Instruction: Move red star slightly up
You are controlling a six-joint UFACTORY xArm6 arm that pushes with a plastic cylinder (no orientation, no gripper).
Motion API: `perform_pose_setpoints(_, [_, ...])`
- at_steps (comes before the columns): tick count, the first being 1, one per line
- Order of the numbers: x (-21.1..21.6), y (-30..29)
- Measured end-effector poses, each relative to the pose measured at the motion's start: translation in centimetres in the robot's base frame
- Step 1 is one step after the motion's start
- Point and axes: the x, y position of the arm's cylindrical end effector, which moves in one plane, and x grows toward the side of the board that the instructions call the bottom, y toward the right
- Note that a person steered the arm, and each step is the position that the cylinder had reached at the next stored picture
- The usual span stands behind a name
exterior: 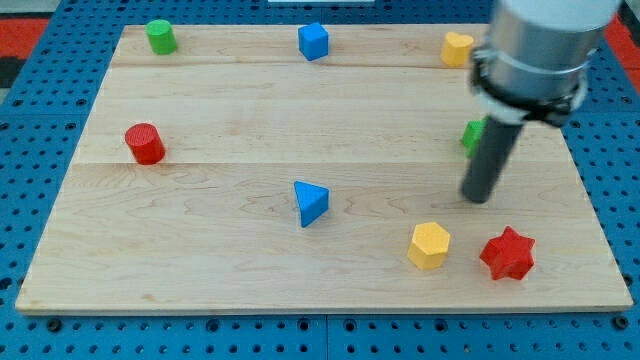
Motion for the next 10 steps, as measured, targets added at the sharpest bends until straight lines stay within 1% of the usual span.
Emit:
perform_pose_setpoints(1, [1.5, 8.6])
perform_pose_setpoints(2, [7.9, 10.3])
perform_pose_setpoints(3, [12.8, 7.1])
perform_pose_setpoints(4, [13.9, 2.3])
perform_pose_setpoints(5, [13.9, 0.7])
perform_pose_setpoints(7, [13.3, -0.8])
perform_pose_setpoints(10, [12.7, -1.3])
